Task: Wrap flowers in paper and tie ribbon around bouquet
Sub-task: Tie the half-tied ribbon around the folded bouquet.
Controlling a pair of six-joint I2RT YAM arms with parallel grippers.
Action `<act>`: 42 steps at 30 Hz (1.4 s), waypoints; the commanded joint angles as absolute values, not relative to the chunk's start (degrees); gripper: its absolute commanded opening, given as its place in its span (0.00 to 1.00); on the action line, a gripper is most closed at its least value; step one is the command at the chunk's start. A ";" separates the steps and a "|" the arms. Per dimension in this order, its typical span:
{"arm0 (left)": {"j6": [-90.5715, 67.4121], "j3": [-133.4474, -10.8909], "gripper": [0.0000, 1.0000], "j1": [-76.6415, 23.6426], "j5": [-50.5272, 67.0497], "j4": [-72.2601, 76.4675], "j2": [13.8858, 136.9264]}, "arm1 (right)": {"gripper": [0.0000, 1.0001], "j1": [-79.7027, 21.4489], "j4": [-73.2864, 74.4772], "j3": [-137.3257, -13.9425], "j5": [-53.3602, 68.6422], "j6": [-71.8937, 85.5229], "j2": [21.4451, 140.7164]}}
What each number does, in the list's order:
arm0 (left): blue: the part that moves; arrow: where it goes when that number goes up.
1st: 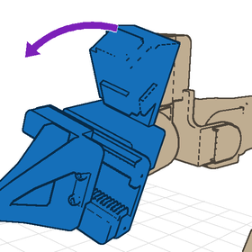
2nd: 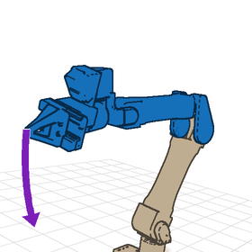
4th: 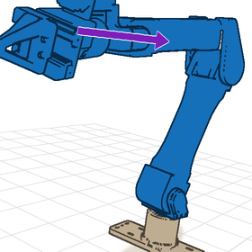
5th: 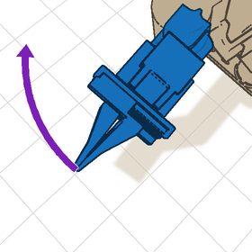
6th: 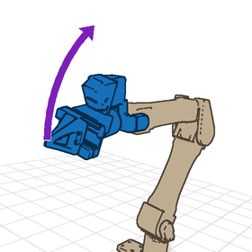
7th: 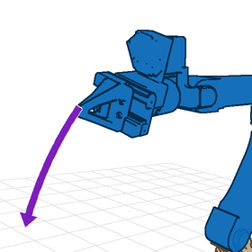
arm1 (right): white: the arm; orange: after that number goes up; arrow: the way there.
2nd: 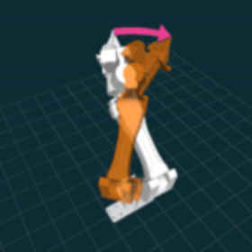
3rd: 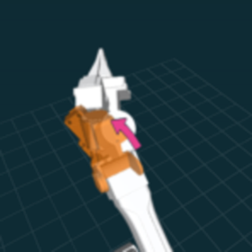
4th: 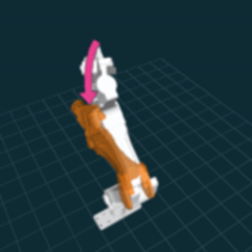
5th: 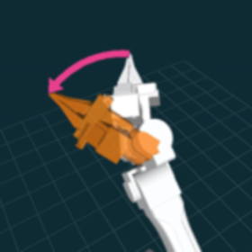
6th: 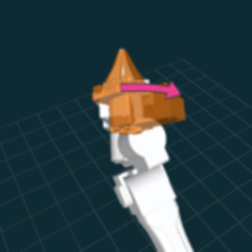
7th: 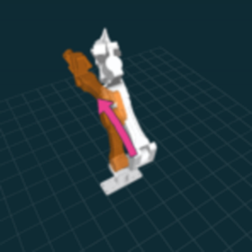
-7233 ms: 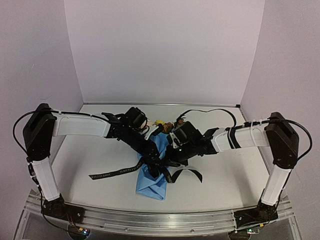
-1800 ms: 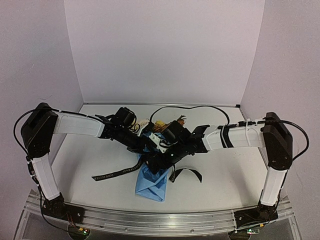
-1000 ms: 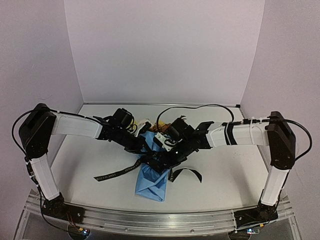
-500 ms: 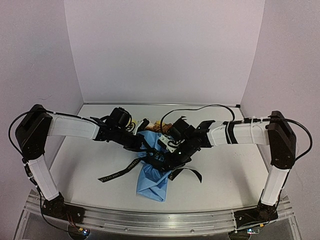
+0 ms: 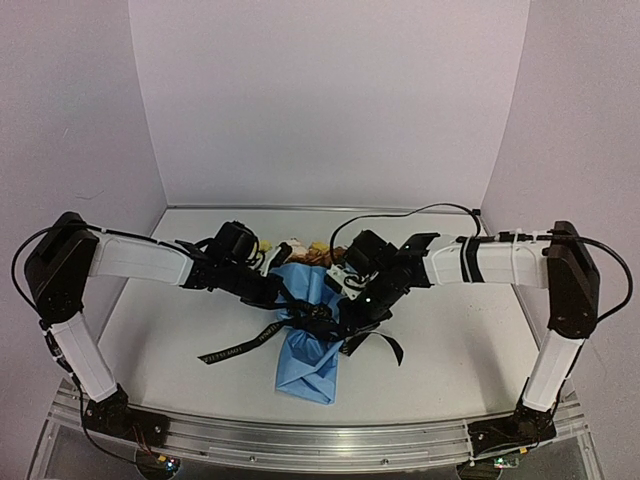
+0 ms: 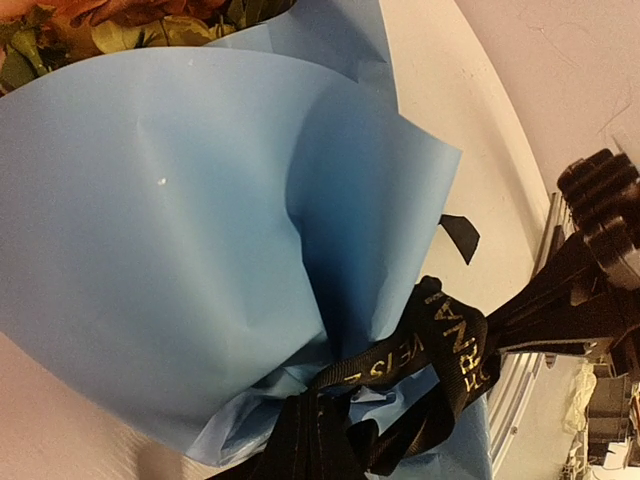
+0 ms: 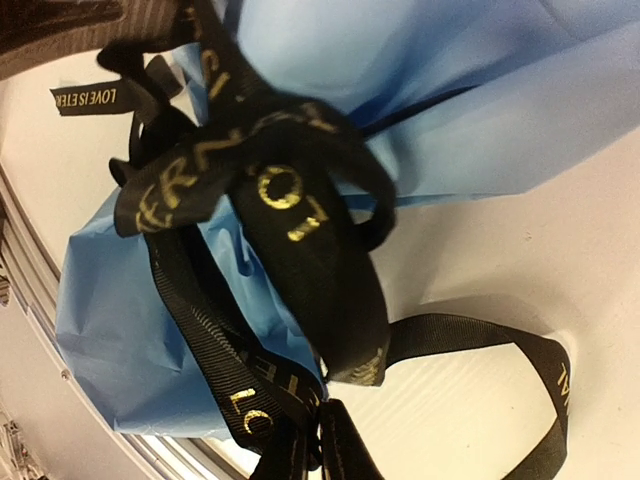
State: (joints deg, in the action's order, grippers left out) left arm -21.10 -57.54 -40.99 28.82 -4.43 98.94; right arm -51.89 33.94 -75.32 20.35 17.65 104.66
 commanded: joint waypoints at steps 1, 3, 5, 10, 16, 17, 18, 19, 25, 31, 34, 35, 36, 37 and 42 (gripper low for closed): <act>-20.95 -56.14 0.00 -41.21 26.66 -3.26 95.14 | 0.05 -50.69 35.45 -78.49 20.05 18.88 103.89; -21.00 -55.53 0.00 -41.22 26.14 -3.16 94.50 | 0.05 -50.36 35.53 -78.41 19.94 19.24 103.93; -21.01 -55.04 0.00 -41.26 25.69 -3.08 93.98 | 0.05 -50.18 35.65 -78.35 19.89 19.47 103.79; -21.15 -53.96 0.00 -41.22 24.85 -3.27 93.19 | 0.04 -49.76 37.94 -79.17 18.53 19.68 104.36; -22.19 -51.90 0.00 -41.22 23.77 -3.32 91.54 | 0.03 -49.31 38.97 -77.61 18.38 20.37 104.29; -22.47 -51.50 0.00 -41.17 23.35 -3.49 91.19 | 0.03 -49.31 38.97 -77.30 18.32 20.49 104.19; -22.79 -51.15 0.00 -41.14 23.07 -3.52 90.91 | 0.03 -49.31 38.99 -77.02 18.22 20.62 104.15; -23.08 -50.54 0.00 -41.13 22.73 -3.43 90.53 | 0.03 -49.31 39.01 -76.84 18.21 20.70 104.15; -25.14 -47.89 0.00 -41.13 20.12 -3.28 88.90 | 0.01 -49.31 39.11 -75.68 17.21 21.09 103.97; -26.23 -46.49 0.00 -41.09 17.78 -2.65 87.68 | 0.00 -49.36 39.72 -74.62 15.81 21.37 103.92; -26.56 -46.04 0.00 -41.05 16.40 -2.83 87.19 | 0.00 -49.33 40.18 -73.52 13.47 21.48 103.33; -26.72 -45.88 0.00 -41.05 16.00 -2.86 87.04 | 0.00 -49.34 40.49 -73.40 13.00 21.53 103.23; -26.90 -45.70 0.00 -41.04 15.58 -2.86 86.91 | 0.00 -49.34 40.79 -73.32 12.68 21.57 103.17; -27.01 -45.51 0.00 -41.04 15.26 -2.78 86.78 | 0.00 -49.32 41.05 -73.22 12.40 21.67 103.10; -27.57 -45.05 0.00 -41.05 13.25 -3.10 86.31 | 0.00 -49.31 41.13 -72.25 12.06 22.15 102.79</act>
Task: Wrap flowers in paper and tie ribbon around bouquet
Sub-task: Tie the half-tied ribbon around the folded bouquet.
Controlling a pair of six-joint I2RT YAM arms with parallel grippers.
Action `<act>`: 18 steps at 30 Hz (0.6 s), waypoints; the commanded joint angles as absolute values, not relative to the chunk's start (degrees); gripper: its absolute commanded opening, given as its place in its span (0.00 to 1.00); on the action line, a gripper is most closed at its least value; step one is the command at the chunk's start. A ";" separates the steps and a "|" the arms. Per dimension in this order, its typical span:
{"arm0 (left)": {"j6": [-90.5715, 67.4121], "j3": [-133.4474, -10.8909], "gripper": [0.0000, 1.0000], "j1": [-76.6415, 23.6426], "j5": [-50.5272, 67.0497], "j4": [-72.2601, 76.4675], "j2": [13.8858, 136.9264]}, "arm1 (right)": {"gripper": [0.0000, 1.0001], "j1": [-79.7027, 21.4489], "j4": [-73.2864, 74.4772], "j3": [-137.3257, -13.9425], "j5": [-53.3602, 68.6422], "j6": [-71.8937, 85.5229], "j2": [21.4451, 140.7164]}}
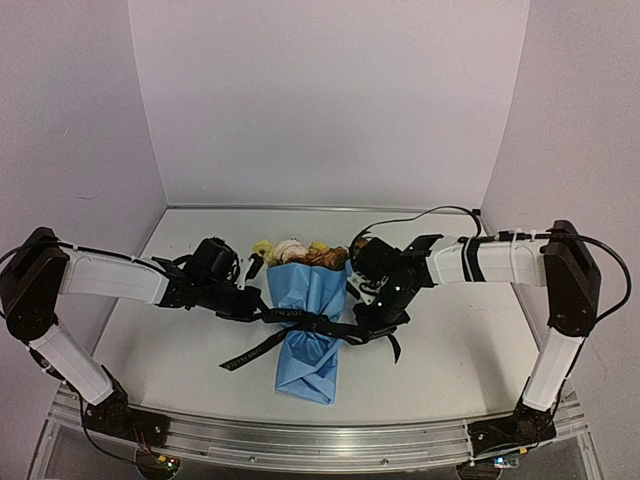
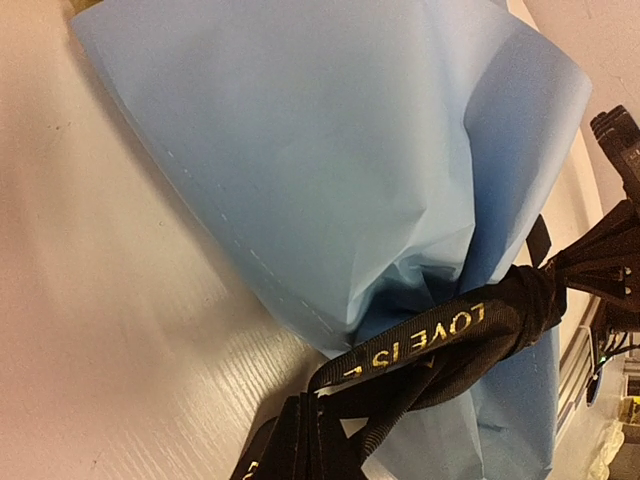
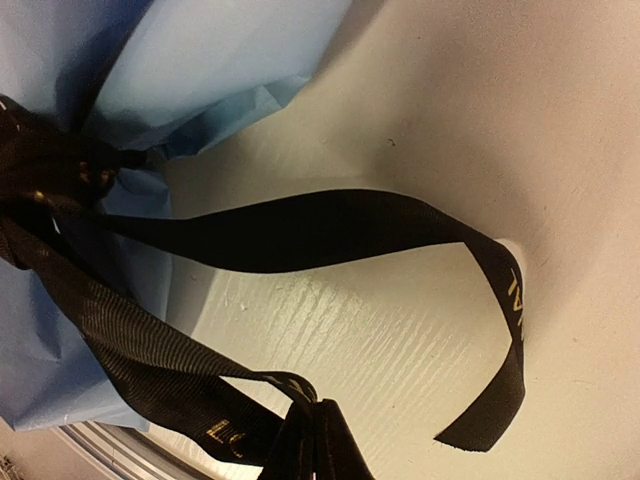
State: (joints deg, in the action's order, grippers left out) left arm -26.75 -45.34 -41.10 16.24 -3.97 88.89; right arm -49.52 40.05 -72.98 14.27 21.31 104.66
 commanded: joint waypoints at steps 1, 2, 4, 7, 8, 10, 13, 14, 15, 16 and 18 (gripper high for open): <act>-27.68 -44.95 0.00 -41.06 12.56 -3.30 86.17 | 0.00 -49.31 41.13 -72.06 12.04 22.28 102.69; -27.81 -44.85 0.00 -41.05 11.55 -3.55 85.99 | 0.00 -49.34 41.10 -71.80 12.06 22.39 102.59; -28.05 -44.55 0.00 -41.04 9.93 -4.05 85.54 | 0.00 -49.32 41.12 -71.36 12.07 22.79 102.64; -28.57 -44.00 0.00 -41.04 8.44 -4.26 84.84 | 0.00 -49.33 41.12 -70.76 11.86 23.04 102.81; -28.83 -43.98 0.00 -41.04 7.72 -4.63 84.78 | 0.00 -49.32 41.13 -70.65 11.96 23.23 102.86; -29.22 -43.93 0.00 -41.04 6.60 -5.37 84.73 | 0.00 -49.35 41.13 -70.36 11.90 23.65 102.92; -30.22 -43.87 0.00 -41.05 4.52 -6.46 84.64 | 0.00 -49.31 41.13 -69.88 11.67 23.92 102.92; -30.60 -43.73 0.00 -41.05 3.87 -6.73 84.54 | 0.00 -49.33 41.13 -69.77 11.60 23.98 102.92; -31.07 -43.61 0.00 -41.05 2.95 -7.06 84.47 | 0.00 -49.32 41.12 -69.58 11.55 24.04 102.97; -31.56 -43.53 0.00 -41.05 1.86 -7.33 84.35 | 0.00 -49.31 41.12 -69.31 11.34 24.07 103.00; -32.66 -43.12 0.00 -40.96 -0.07 -7.89 84.01 | 0.00 -49.32 41.17 -68.84 10.58 24.24 102.87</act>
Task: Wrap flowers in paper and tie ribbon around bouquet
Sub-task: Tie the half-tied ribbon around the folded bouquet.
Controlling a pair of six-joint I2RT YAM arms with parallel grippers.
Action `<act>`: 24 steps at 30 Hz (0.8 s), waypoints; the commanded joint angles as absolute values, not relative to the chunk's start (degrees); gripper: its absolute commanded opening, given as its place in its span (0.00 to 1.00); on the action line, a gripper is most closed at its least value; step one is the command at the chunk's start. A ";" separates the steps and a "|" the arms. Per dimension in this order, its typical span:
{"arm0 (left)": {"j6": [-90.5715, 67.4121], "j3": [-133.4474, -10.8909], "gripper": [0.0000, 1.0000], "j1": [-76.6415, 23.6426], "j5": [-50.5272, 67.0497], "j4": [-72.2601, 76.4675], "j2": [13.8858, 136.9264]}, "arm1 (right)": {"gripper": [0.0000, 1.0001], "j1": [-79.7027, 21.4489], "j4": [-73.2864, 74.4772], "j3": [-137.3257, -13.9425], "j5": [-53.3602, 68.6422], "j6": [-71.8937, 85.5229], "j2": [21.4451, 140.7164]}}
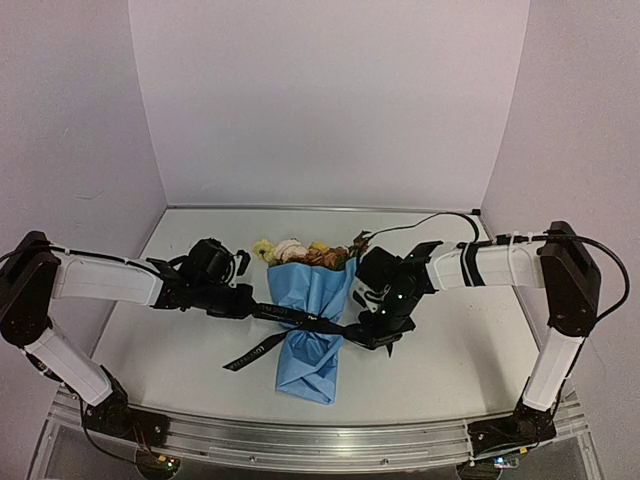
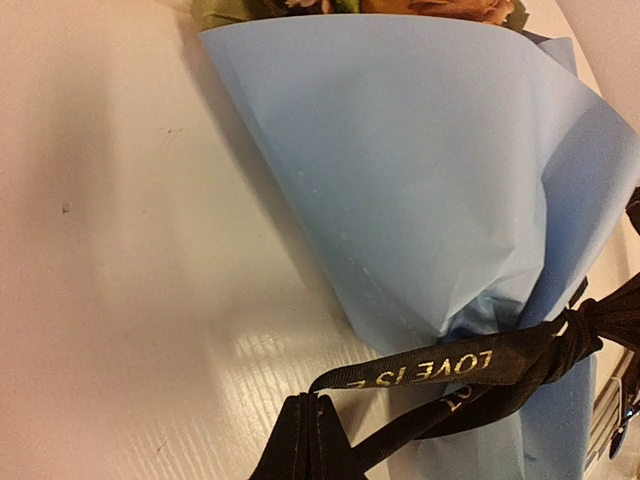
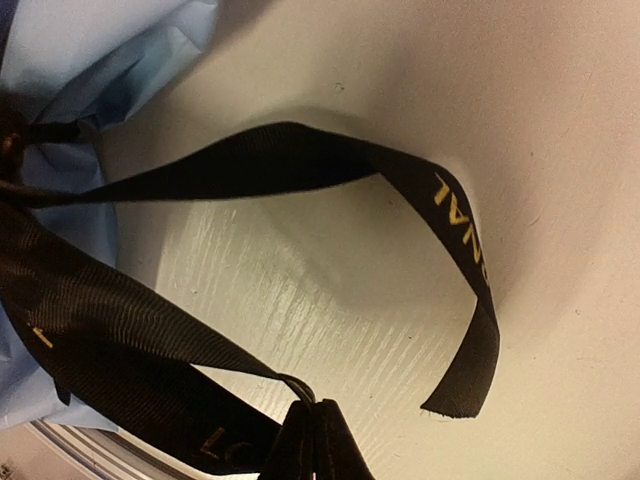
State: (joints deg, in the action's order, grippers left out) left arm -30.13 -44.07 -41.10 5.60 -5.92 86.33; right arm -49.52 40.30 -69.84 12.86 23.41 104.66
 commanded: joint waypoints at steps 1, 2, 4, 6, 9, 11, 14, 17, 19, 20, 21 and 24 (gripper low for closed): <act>-33.16 -43.01 0.00 -40.96 -1.04 -8.02 83.95 | 0.00 -49.35 41.21 -68.60 10.15 24.26 102.80; -33.60 -42.89 0.00 -40.96 -1.75 -8.18 84.02 | 0.00 -49.32 41.22 -68.25 9.88 24.30 102.64; -34.47 -42.67 0.00 -40.88 -2.59 -8.46 84.35 | 0.00 -49.29 41.18 -67.51 9.05 24.44 102.25; -35.19 -42.41 0.00 -40.80 -3.32 -8.53 84.67 | 0.00 -49.24 41.21 -66.82 8.23 24.62 101.74; -36.26 -42.35 0.00 -40.62 -4.61 -9.22 85.54 | 0.00 -49.05 41.22 -65.79 7.05 25.11 101.29; -37.51 -42.42 0.00 -40.33 -6.29 -10.37 86.09 | 0.00 -48.91 41.16 -65.01 6.61 25.27 100.93; -39.08 -42.05 0.00 -39.54 -7.28 -11.27 86.67 | 0.00 -48.75 41.06 -63.96 6.33 25.69 100.61; -40.43 -41.52 0.00 -38.59 -7.09 -11.39 87.04 | 0.00 -48.67 40.61 -62.72 6.32 26.47 100.40; -41.05 -41.32 0.00 -38.01 -7.13 -11.70 87.21 | 0.00 -48.63 40.28 -62.10 6.21 26.84 100.36; -41.27 -41.21 0.00 -37.57 -7.21 -11.89 87.19 | 0.00 -48.62 40.20 -61.84 6.00 26.93 100.32; -41.54 -41.08 0.00 -37.00 -7.17 -12.07 87.20 | 0.00 -48.58 40.14 -61.53 5.75 27.01 100.26; -41.92 -40.14 0.00 -34.28 -5.67 -11.86 87.08 | 0.00 -48.01 39.87 -60.70 5.28 27.42 99.94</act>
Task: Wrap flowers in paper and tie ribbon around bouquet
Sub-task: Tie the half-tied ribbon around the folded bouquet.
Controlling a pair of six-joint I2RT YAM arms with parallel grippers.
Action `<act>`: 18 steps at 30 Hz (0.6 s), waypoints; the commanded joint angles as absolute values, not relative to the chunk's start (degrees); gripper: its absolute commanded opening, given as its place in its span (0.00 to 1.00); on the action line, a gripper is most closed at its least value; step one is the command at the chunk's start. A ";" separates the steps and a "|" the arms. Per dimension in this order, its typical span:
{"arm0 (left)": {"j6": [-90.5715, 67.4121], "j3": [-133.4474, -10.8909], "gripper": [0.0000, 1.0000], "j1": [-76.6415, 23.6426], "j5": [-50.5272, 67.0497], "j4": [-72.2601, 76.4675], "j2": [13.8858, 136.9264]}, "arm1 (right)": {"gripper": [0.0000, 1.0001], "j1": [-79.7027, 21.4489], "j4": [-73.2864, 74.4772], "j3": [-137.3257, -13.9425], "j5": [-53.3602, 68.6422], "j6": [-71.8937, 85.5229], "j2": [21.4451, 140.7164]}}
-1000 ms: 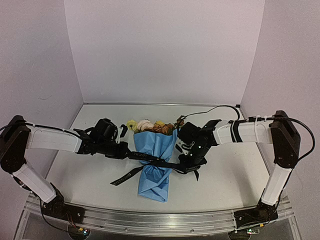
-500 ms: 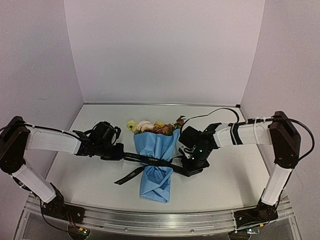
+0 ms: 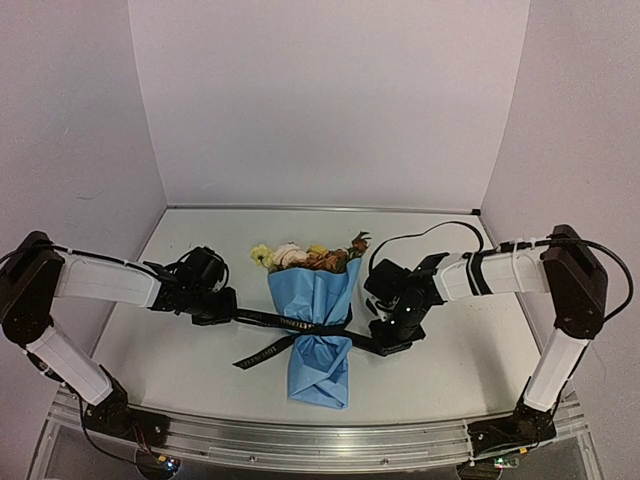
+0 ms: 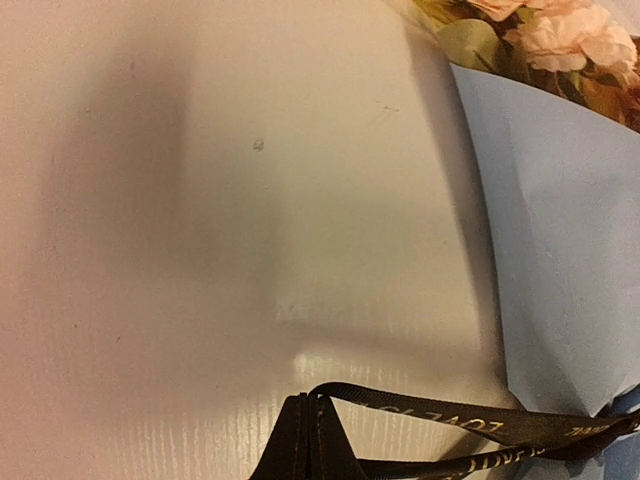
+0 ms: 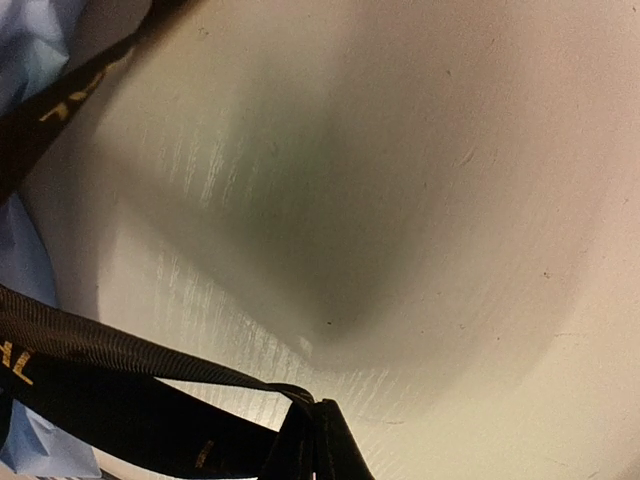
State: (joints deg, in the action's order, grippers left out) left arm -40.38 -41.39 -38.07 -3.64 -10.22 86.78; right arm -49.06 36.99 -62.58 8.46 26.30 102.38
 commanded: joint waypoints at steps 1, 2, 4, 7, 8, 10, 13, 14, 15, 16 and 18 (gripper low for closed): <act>-41.91 -39.83 0.00 -33.34 -4.97 -11.63 87.07 | 0.00 -47.67 39.62 -60.38 5.47 27.79 99.85; -41.82 -39.69 0.00 -32.47 -4.30 -11.35 87.12 | 0.00 -47.19 39.25 -60.04 5.98 28.34 99.85; -41.51 -39.79 0.00 -31.28 -3.47 -11.04 87.42 | 0.00 -46.26 38.18 -59.61 7.37 29.24 100.02; -41.12 -40.54 0.00 -29.69 -2.05 -10.85 88.64 | 0.00 -45.77 37.97 -59.50 7.41 29.44 99.97; -41.03 -40.74 0.00 -29.16 -1.63 -10.76 89.05 | 0.00 -45.59 37.97 -59.44 7.35 29.53 99.86; -40.93 -41.20 0.00 -28.06 -0.83 -10.84 89.88 | 0.00 -44.93 37.94 -59.11 7.41 30.16 99.67; -40.78 -41.87 0.00 -25.88 1.15 -10.56 91.03 | 0.00 -43.87 37.12 -57.66 7.29 31.38 99.03; -40.77 -42.15 0.00 -25.08 2.05 -10.46 91.35 | 0.00 -43.75 36.62 -56.70 7.08 31.60 98.61; -40.71 -42.53 0.00 -24.33 2.59 -10.38 91.58 | 0.00 -43.75 36.04 -55.96 6.72 32.02 98.18; -40.63 -42.83 0.00 -23.60 3.12 -10.33 91.89 | 0.00 -43.76 35.32 -55.31 6.61 32.49 97.65; -40.30 -43.87 0.00 -22.16 3.88 -10.48 92.71 | 0.00 -43.75 33.63 -52.98 6.21 34.09 96.67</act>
State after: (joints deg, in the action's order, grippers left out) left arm -40.94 -41.04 -26.54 6.57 -9.89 91.32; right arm -44.93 29.62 -57.48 10.49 31.20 99.39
